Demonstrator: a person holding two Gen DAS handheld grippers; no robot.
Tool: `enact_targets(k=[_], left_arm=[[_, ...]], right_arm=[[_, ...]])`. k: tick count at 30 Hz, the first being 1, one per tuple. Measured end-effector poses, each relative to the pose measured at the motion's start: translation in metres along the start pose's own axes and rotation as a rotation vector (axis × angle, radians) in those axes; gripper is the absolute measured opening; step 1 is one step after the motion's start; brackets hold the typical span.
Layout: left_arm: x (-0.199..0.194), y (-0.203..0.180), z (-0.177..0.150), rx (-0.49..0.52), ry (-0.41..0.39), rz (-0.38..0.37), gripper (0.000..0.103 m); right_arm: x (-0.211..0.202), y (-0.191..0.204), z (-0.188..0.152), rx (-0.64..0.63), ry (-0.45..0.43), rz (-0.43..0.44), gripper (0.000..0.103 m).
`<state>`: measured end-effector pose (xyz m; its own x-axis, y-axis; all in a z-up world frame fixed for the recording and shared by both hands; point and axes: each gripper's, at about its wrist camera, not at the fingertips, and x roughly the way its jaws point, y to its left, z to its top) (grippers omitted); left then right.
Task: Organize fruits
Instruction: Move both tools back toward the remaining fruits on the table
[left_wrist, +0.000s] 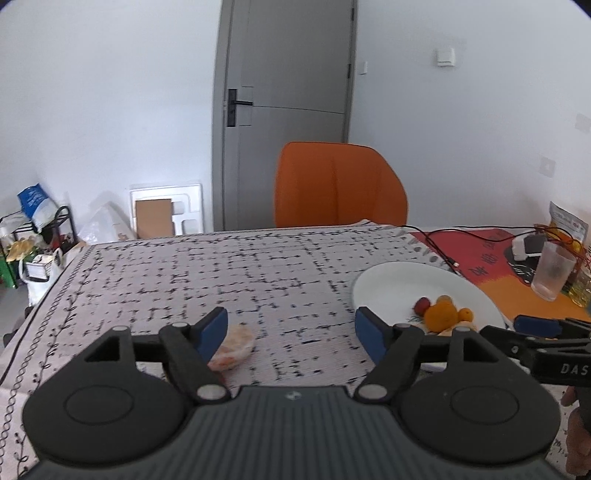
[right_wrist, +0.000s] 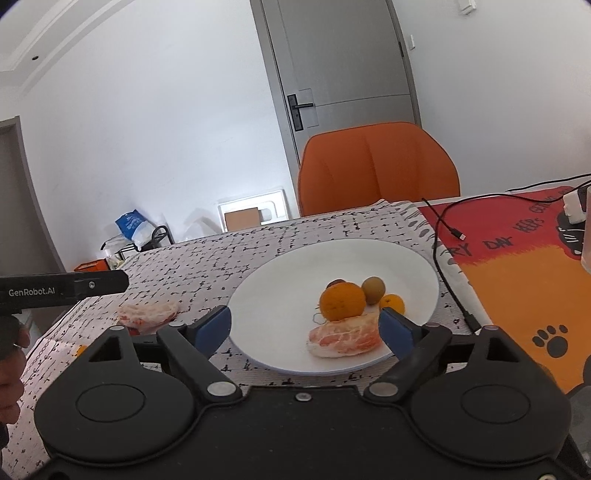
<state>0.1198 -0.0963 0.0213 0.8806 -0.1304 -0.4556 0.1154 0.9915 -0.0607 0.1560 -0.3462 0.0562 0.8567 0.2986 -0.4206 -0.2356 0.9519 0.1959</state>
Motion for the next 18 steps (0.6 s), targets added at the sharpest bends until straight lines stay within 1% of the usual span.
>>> enact_targets(k=[6,18], left_arm=[[-0.006,0.020,-0.009,-0.039,0.005,0.039,0.079],[-0.009,0.052,-0.034,-0.106,0.042,0.079,0.079]], right_arm=[[0.003,0.007,-0.004,-0.013,0.021,0.006,0.090],[0.015,0.032,-0.008,-0.058,0.052,0.035,0.090]])
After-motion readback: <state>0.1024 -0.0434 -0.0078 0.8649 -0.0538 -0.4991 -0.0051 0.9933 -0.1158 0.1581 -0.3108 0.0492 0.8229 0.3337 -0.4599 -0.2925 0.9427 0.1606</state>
